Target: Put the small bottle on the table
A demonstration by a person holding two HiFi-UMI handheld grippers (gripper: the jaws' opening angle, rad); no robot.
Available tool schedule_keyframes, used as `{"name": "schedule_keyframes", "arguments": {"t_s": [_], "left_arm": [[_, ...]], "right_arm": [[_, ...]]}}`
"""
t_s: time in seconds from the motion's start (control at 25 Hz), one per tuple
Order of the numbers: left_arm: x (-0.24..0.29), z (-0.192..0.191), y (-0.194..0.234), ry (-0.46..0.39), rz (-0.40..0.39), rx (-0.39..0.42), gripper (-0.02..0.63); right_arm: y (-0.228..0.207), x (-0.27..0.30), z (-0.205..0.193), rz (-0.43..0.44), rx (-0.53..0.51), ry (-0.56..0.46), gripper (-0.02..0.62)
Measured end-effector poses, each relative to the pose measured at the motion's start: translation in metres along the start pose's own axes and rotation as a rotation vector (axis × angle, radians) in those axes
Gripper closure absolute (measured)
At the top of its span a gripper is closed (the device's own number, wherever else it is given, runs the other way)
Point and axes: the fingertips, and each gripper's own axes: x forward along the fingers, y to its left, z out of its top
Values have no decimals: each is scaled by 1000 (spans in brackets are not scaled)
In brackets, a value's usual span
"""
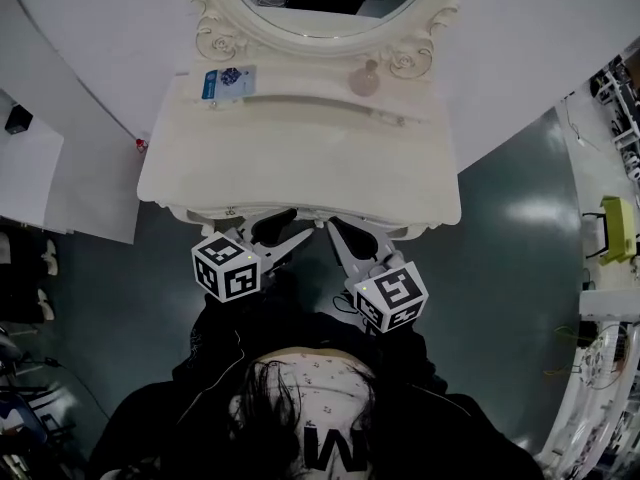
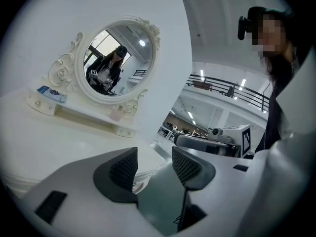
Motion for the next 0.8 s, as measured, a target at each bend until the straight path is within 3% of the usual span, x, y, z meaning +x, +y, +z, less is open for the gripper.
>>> {"name": "schedule_keyframes", "arguments": {"t_s": [0.52,0.8], "left_arm": [[0,-84,-106,16,74,-19,387],[-31,-107,-122,31,127,-9,387]], "right_arm": [[25,-113,-40,80,5,4,586],[55,-123,-51,126,20,-12,586]]}}
